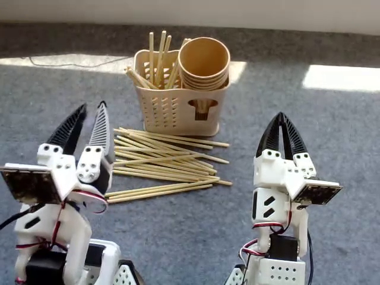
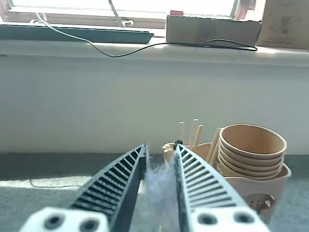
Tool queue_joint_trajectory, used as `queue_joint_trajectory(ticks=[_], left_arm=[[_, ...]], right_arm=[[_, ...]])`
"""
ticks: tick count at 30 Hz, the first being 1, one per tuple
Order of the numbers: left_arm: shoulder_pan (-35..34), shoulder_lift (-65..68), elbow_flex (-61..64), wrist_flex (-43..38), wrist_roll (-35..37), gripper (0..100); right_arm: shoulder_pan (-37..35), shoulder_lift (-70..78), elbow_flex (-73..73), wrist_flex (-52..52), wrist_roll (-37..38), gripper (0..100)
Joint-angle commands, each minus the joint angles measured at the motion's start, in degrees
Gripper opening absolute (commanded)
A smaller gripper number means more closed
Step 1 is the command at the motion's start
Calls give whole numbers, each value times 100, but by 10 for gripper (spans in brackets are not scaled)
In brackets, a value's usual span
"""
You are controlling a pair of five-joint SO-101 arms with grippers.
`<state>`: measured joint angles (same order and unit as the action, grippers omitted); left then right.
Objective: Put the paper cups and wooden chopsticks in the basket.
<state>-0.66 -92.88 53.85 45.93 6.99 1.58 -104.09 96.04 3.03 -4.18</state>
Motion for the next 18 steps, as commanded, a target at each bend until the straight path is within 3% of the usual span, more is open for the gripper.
queue_joint_trajectory(ticks=[1, 5, 18], left_arm=[[-514, -725, 382, 62, -9, 95], [-963, -1279, 989, 141, -9, 95], [-2747, -1130, 2633, 703, -9, 98]], right_arm=[[-57, -92, 646, 13, 62, 6], [-110, -92, 646, 13, 62, 6], [-145, -92, 646, 31, 202, 6]])
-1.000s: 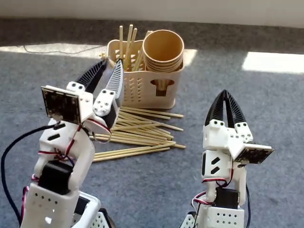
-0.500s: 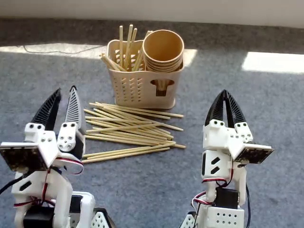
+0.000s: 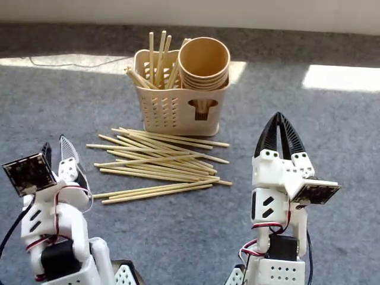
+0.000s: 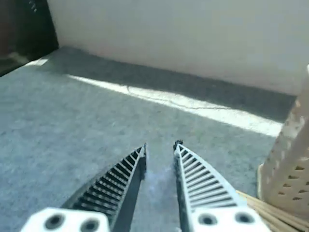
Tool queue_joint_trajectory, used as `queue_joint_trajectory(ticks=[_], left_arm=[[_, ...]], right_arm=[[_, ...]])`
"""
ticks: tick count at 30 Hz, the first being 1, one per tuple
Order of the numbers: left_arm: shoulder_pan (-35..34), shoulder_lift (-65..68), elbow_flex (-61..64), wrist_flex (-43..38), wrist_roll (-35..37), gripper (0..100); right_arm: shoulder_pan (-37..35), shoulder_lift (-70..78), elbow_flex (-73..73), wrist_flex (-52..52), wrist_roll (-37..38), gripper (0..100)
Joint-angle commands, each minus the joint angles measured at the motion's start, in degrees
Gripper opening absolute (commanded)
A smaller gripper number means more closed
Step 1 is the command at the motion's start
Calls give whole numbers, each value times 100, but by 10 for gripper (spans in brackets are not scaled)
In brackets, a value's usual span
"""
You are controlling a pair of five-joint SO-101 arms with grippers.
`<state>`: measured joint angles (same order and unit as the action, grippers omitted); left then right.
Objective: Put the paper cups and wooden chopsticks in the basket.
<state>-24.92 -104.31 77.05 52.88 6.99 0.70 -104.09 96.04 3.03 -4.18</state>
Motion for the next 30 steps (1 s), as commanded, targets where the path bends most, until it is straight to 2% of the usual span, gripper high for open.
queue_joint_trajectory(ticks=[1, 4, 7, 11, 15, 17, 20, 25, 30], left_arm=[[-382, 13, 488, 18, -9, 98], [-453, 13, 1015, 26, -26, 98], [-444, 13, 1499, 26, -440, 98], [-444, 13, 1807, -18, -791, 98], [-444, 13, 1851, -18, -888, 98], [-444, 13, 1859, -18, -888, 98], [-444, 13, 1859, -18, -888, 98], [-444, 13, 1859, -18, -888, 98], [-444, 13, 1859, -18, -888, 98]], right_arm=[[-92, -92, 629, 136, 413, 6], [-523, -110, 549, 901, 949, 6], [-1051, -101, 40, 1974, 1354, 6], [-1613, -92, -576, 3011, 1521, 6], [-2132, -84, -1033, 3785, 1556, 6], [-2422, -84, -1209, 4154, 1811, 6], [-2826, -75, -1402, 4558, 2040, 6], [-3108, 31, -1807, 4989, 2435, 6], [-3187, 1121, -2668, 5068, 2523, 6]])
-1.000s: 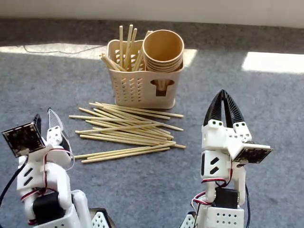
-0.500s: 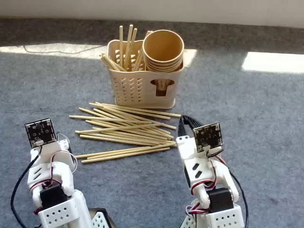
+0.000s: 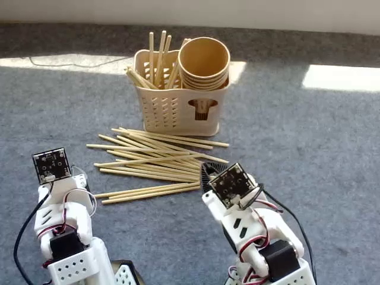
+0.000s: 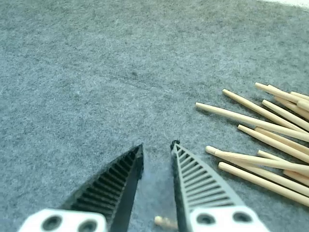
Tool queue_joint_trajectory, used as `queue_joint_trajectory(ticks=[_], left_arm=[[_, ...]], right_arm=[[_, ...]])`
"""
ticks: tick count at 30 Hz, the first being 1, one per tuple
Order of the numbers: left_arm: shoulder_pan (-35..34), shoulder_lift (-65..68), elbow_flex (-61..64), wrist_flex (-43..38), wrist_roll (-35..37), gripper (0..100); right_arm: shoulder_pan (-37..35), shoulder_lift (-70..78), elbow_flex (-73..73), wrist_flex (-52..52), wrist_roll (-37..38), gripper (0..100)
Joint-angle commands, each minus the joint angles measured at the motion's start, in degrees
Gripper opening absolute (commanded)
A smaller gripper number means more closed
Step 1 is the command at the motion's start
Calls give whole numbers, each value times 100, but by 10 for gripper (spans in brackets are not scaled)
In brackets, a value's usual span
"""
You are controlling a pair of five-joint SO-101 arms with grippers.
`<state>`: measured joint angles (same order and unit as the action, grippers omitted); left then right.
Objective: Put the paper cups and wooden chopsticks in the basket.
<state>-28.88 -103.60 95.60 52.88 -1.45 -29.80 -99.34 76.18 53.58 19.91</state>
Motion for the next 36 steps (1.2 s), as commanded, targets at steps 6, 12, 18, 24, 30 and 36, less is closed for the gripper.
queue_joint_trajectory(ticks=[6, 12, 18, 24, 30, 36], left_arm=[[-48, -57, 4, -18, -53, 98], [-48, -57, 13, -9, -53, 98], [-101, -57, 13, -18, -62, 98], [-444, -57, 13, -18, -62, 98], [-462, -57, 13, -18, -62, 98], [-453, -57, 13, -9, -62, 98]], right_arm=[[-901, 2457, -1437, 13, 598, 7], [-1367, 3793, -2070, 22, 703, 73], [-1569, 5015, -2782, -4, 712, 107], [-1965, 6457, -3512, -13, 712, 109], [-2149, 7776, -3916, -22, 1222, 109], [-2149, 8787, -4418, -31, 1266, 109]])
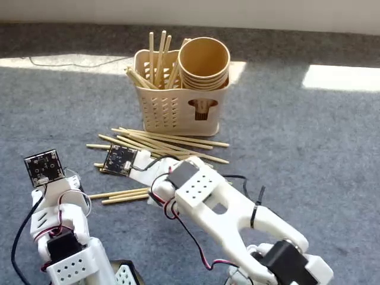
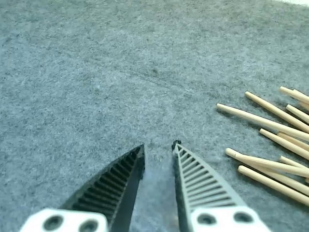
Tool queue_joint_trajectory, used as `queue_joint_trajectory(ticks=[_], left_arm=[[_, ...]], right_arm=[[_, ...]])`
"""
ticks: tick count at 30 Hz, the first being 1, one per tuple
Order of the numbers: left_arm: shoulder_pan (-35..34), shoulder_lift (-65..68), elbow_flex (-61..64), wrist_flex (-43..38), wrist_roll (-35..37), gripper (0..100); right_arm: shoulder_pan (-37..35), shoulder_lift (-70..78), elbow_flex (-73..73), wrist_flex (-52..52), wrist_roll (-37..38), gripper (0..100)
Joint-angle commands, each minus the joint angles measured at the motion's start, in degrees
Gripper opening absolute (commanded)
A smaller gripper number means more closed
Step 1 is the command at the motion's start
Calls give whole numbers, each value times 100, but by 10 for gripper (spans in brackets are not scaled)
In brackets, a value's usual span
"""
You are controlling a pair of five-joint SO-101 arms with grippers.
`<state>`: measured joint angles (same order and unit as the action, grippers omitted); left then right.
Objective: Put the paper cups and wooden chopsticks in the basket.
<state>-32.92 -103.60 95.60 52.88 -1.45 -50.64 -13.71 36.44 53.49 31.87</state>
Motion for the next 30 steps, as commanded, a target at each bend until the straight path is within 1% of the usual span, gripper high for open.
queue_joint_trajectory(ticks=[1, 8, 15, 17, 20, 22, 30], left_arm=[[-48, -57, 13, 0, -62, 98], [-22, -48, 13, 18, -62, 98], [-22, -48, 13, 18, -62, 98], [-40, -48, 13, 18, -62, 98], [-40, -48, 13, 18, -62, 98], [-40, -48, 13, 18, -62, 98], [-48, -48, 22, 18, -62, 98]], right_arm=[[-66, 391, -532, -22, 70, 109], [-66, 1411, -1112, -22, 79, 109], [-40, 1982, -1385, -22, 79, 104], [-40, 2079, -1376, -22, 79, 76], [-31, 2149, -1358, -22, 70, 4], [-13, 2141, -1358, -13, 70, 5], [532, 2123, -1358, 22, 70, 5]])
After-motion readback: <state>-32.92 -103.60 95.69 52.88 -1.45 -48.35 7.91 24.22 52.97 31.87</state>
